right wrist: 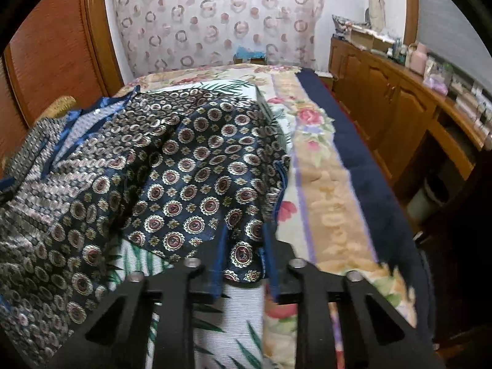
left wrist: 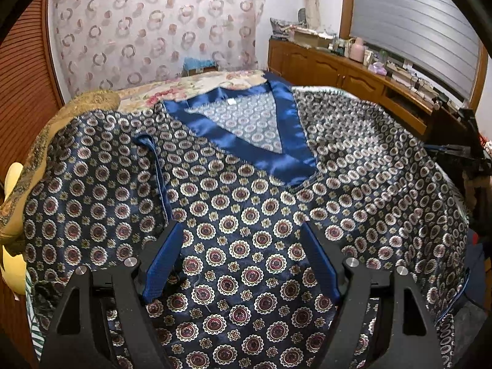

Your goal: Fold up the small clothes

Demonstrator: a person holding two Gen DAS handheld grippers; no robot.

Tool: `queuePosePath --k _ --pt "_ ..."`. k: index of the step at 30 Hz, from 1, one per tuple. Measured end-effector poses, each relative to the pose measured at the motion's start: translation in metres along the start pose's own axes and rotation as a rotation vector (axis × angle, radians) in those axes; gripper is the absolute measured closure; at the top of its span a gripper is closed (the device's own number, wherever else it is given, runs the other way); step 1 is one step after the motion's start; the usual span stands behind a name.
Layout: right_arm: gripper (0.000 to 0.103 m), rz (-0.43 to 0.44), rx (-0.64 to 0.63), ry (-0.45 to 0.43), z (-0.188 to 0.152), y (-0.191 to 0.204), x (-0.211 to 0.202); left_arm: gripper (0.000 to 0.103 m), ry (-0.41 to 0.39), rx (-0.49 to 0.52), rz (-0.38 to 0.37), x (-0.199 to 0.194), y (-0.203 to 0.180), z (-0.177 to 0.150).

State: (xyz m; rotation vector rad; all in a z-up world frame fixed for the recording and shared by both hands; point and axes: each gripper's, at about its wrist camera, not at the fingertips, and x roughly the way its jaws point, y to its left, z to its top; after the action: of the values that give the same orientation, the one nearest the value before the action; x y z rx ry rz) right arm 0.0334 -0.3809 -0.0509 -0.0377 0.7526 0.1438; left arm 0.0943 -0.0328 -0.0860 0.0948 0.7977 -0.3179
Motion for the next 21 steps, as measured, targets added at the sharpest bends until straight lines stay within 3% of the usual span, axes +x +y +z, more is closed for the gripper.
queuePosePath --k 3,9,15,21 --pt "0.096 -0.035 -0.041 -0.014 -0.001 0.006 0.002 0.024 0.036 -0.001 -0.002 0.007 0.000 -0.002" --pt "0.096 -0.121 -0.017 -0.109 0.008 -0.003 -0.020 0.023 0.097 -0.004 -0.002 0.019 0.000 -0.003" --pt "0.096 -0.124 -0.034 -0.164 0.020 0.009 -0.036 0.015 0.114 0.036 0.011 0.024 -0.007 -0.002" --pt "0.096 -0.051 -0.112 -0.221 0.033 0.053 -0.038 0.010 0.121 0.049 0.006 0.025 -0.009 -0.003"
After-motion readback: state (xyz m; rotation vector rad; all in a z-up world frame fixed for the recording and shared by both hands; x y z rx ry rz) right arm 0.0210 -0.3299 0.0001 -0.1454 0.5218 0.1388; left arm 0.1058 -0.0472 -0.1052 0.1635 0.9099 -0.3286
